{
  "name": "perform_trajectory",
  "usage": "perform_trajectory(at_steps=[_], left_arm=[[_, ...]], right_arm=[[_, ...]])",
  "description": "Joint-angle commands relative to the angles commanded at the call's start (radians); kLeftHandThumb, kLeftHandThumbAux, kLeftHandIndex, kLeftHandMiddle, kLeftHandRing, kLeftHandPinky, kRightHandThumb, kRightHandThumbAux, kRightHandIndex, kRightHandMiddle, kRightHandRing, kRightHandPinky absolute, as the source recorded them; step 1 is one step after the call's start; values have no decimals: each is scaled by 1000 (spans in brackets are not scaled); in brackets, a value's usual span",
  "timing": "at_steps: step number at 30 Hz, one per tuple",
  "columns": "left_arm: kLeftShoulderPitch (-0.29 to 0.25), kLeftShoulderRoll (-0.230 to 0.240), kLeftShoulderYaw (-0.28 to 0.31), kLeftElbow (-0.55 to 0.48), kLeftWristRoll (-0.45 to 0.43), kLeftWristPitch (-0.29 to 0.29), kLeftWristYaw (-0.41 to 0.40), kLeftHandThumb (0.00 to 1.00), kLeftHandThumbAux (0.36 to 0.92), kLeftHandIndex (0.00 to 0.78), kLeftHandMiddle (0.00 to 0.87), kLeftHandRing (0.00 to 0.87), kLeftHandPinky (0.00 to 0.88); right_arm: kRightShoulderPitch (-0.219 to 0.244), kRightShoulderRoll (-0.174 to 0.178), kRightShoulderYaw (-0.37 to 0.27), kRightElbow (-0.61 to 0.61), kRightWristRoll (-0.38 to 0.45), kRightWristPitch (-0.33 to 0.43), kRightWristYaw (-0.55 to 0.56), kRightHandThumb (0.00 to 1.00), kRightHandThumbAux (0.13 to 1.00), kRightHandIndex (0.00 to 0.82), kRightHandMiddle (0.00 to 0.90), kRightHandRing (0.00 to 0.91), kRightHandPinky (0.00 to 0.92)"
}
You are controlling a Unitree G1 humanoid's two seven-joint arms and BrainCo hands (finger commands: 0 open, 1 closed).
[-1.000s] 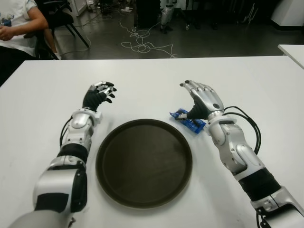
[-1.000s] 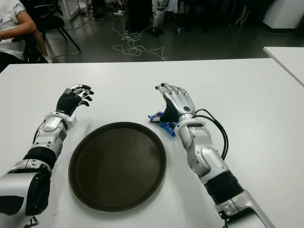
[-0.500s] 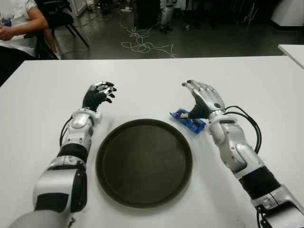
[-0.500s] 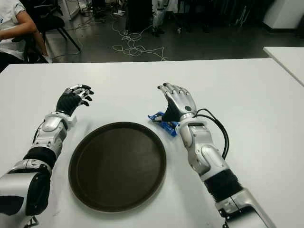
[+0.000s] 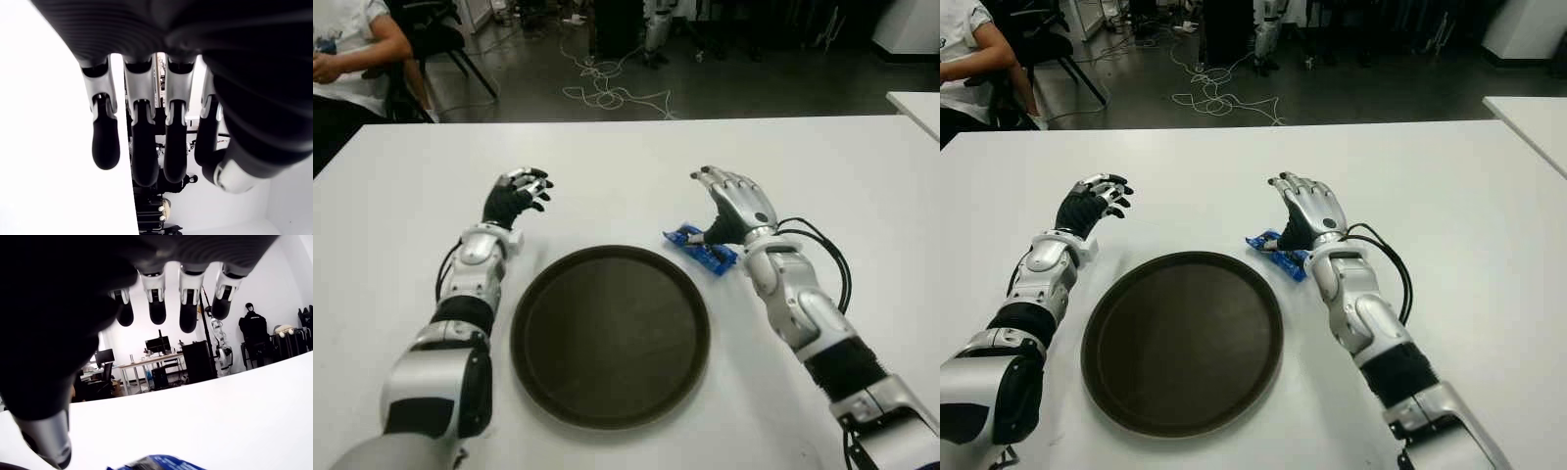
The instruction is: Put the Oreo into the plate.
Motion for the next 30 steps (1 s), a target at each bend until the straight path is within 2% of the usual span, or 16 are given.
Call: perform_trajectory(at_steps=[9, 14, 30], left_arm=[[1, 3, -1, 5, 3, -7, 0, 834, 672, 419, 466, 515, 583], [-1, 6, -1, 17, 5, -13, -1, 834, 673, 419, 464, 504, 553], [-2, 2, 7, 23, 2, -20, -4, 833, 673, 419, 463, 496, 542]], right_arm=[[-22, 2, -1, 61, 6, -19, -22, 0, 742, 94, 119, 136, 150], [-35, 4, 1, 97, 6, -23, -33, 0, 738, 93, 120, 148, 161], [-86, 10, 10, 244, 16, -62, -70, 0, 749, 103, 132, 161, 176]])
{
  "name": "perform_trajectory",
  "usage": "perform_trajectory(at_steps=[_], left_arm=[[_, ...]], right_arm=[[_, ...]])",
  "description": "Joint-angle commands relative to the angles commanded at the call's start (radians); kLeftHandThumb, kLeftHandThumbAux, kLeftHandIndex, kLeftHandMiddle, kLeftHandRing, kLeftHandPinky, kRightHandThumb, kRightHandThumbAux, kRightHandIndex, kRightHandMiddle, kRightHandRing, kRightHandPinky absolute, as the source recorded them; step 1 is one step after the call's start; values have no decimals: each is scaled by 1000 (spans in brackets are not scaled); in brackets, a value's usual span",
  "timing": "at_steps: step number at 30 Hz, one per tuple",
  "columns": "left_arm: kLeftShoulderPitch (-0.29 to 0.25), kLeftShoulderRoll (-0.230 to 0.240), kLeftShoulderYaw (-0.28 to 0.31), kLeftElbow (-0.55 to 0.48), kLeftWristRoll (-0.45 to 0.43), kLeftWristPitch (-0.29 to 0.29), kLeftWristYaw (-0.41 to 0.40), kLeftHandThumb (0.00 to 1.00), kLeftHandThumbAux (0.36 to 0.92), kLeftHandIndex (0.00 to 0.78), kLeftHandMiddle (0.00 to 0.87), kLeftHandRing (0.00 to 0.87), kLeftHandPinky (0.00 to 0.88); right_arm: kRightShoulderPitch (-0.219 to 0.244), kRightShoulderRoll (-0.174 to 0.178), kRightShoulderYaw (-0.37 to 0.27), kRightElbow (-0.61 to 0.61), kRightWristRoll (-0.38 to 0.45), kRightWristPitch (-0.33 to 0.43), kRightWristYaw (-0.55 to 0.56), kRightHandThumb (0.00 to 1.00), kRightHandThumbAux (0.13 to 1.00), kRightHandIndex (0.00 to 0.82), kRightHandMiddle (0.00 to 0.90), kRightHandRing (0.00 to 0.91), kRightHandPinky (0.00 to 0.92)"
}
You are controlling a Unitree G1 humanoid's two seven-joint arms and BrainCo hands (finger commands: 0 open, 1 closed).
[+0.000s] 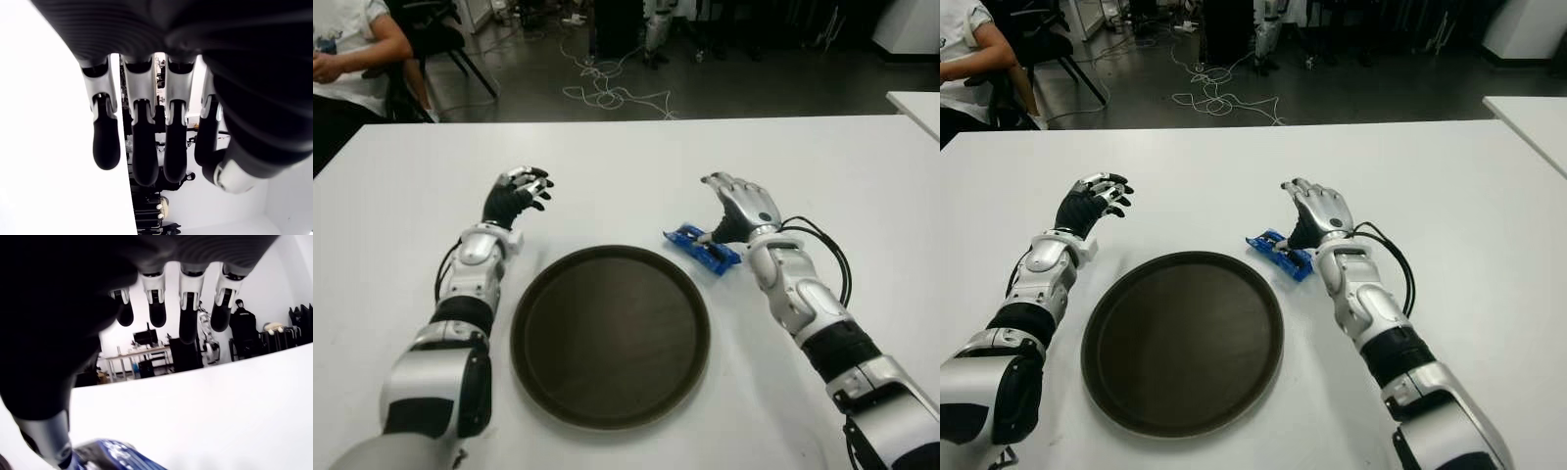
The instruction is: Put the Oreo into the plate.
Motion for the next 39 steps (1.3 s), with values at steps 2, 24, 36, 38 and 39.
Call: perform_trajectory(at_steps=[2, 24, 36, 38, 39], left_arm=[[0, 0, 0, 0, 0, -1, 0, 833, 673, 419, 463, 495, 540], [0, -5, 6, -6, -10, 5, -13, 834, 673, 419, 466, 508, 568], [2, -8, -2, -16, -3, 8, -3, 834, 674, 419, 464, 503, 560], [2, -9, -3, -16, -2, 8, -1, 834, 674, 419, 463, 501, 558], [2, -10, -3, -16, -2, 8, 1, 834, 673, 419, 464, 505, 565]], right_arm=[[-5, 0, 2, 15, 0, -7, -4, 0, 750, 101, 129, 159, 176], [-40, 2, 21, 114, 8, -36, -42, 0, 769, 115, 145, 178, 213], [-60, 1, 31, 167, 18, -44, -76, 0, 785, 142, 167, 194, 235], [-64, 0, 33, 176, 20, -48, -82, 0, 788, 151, 172, 197, 240], [-65, 0, 34, 181, 20, -50, -84, 0, 793, 159, 179, 201, 243]])
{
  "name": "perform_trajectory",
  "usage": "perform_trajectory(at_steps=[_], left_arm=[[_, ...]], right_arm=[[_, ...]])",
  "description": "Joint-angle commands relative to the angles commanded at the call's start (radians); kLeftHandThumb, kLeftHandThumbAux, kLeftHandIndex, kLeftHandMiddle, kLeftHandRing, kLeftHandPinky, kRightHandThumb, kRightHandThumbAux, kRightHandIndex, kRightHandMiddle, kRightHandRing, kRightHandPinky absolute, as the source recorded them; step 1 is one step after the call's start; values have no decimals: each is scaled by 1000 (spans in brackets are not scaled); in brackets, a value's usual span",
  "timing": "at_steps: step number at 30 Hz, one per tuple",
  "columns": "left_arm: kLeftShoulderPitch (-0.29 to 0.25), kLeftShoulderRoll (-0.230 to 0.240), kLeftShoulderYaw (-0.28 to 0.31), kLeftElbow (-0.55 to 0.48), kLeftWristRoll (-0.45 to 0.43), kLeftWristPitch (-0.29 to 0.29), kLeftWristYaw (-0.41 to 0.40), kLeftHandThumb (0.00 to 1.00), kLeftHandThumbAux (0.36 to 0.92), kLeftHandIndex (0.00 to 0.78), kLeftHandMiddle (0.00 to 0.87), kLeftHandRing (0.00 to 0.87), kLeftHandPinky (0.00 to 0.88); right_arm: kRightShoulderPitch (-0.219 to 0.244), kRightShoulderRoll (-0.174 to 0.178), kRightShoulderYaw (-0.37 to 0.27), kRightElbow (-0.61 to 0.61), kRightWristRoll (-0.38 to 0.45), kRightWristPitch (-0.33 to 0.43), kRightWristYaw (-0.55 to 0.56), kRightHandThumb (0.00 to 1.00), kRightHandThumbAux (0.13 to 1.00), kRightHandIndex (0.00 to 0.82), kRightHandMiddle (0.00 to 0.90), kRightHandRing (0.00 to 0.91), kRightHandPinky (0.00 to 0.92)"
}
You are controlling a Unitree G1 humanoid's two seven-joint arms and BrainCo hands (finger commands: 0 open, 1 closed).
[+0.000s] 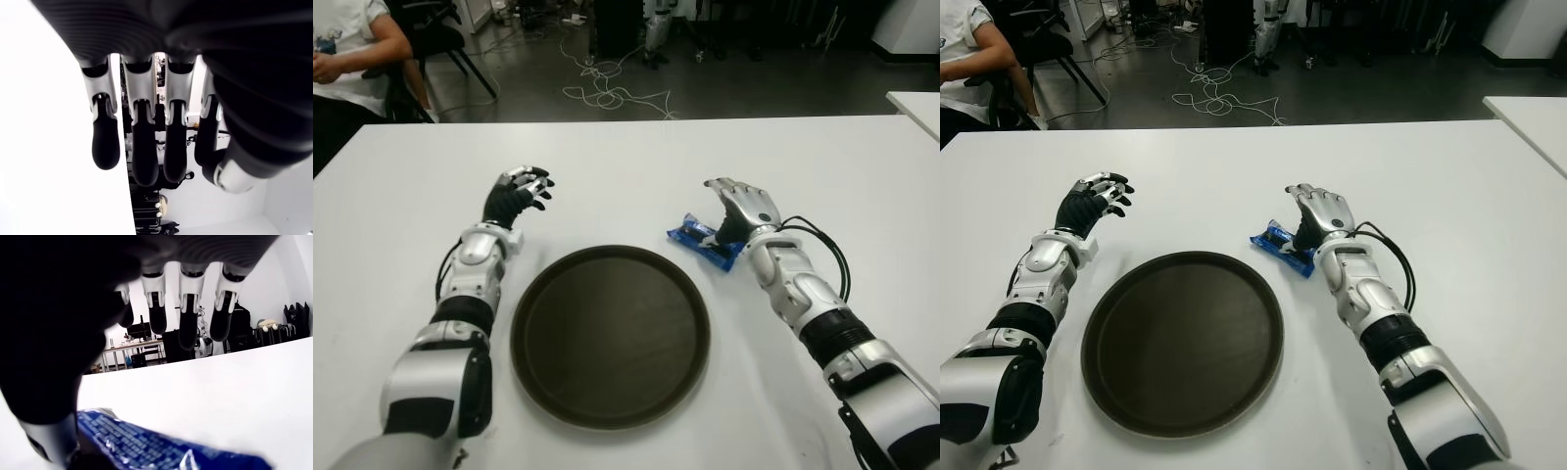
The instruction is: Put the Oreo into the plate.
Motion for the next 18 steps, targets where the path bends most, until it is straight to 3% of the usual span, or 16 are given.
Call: perform_trajectory(at_steps=[13, 18], left_arm=[[0, -2, 0, -2, -1, 3, 4, 835, 672, 419, 467, 521, 587], [1, -3, 0, -5, -2, 7, 4, 835, 673, 419, 467, 512, 570]], right_arm=[[-8, 0, -2, 24, 12, -13, -9, 0, 801, 182, 208, 238, 277], [-8, 1, -3, 30, 20, -19, -10, 0, 788, 154, 189, 220, 259]])
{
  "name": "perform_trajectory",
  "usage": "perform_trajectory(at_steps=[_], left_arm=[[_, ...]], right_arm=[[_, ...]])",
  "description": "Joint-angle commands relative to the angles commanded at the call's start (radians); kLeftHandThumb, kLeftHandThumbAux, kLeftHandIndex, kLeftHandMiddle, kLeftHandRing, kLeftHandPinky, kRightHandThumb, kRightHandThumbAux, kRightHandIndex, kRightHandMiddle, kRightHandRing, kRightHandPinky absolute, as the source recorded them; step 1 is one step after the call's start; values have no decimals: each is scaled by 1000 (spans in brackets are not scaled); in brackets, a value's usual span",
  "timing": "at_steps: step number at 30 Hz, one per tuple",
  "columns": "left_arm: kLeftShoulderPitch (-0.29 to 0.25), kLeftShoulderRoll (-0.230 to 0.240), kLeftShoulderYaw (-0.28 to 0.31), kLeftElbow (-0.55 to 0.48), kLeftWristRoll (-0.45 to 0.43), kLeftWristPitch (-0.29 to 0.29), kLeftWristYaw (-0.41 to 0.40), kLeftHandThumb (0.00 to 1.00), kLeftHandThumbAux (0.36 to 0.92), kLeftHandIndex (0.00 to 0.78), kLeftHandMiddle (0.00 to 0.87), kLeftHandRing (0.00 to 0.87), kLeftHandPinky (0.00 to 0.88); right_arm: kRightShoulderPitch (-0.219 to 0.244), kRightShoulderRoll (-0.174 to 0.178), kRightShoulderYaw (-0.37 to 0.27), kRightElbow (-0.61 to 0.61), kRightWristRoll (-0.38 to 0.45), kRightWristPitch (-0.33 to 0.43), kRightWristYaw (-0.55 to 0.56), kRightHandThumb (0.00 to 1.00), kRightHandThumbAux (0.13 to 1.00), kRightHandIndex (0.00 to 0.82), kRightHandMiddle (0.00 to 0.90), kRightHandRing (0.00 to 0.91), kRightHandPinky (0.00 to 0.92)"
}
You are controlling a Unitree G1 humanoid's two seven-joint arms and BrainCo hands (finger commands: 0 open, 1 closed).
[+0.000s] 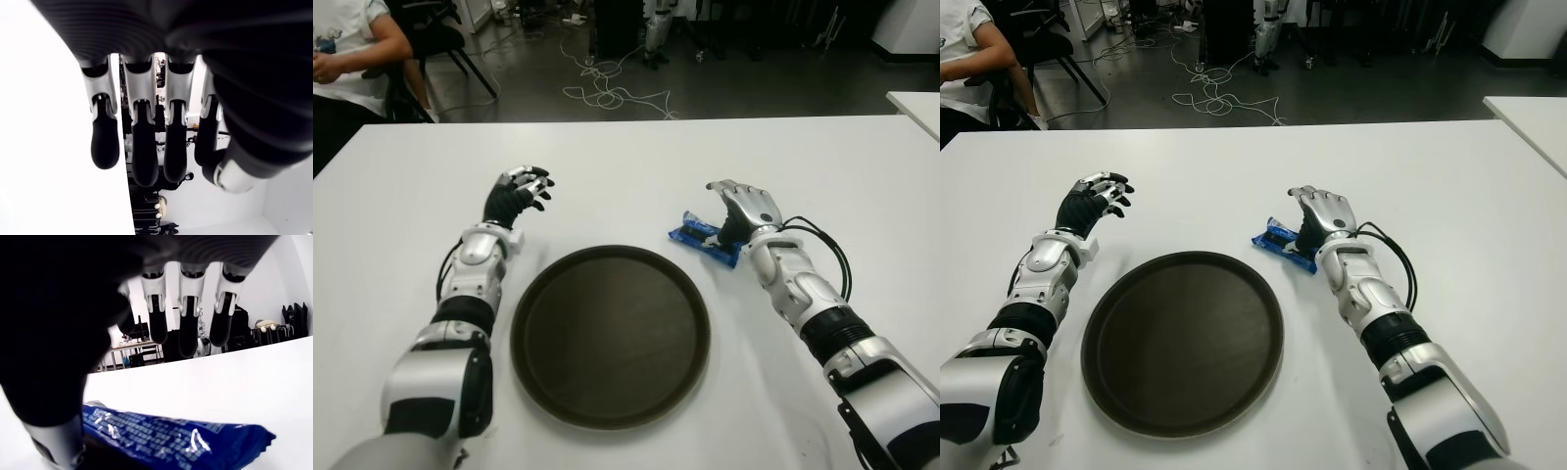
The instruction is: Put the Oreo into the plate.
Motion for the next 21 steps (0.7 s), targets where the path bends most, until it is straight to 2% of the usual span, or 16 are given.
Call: perform_trajectory(at_steps=[6, 21], left_arm=[[0, -3, 2, -3, -1, 3, 10, 835, 673, 419, 466, 512, 569], [4, -3, -1, -8, -1, 4, 9, 834, 673, 419, 465, 507, 563]], right_arm=[[6, 2, 6, 1, 2, -17, -10, 0, 784, 164, 197, 236, 280], [34, 14, 43, -48, 7, 5, 61, 0, 774, 121, 158, 187, 210]])
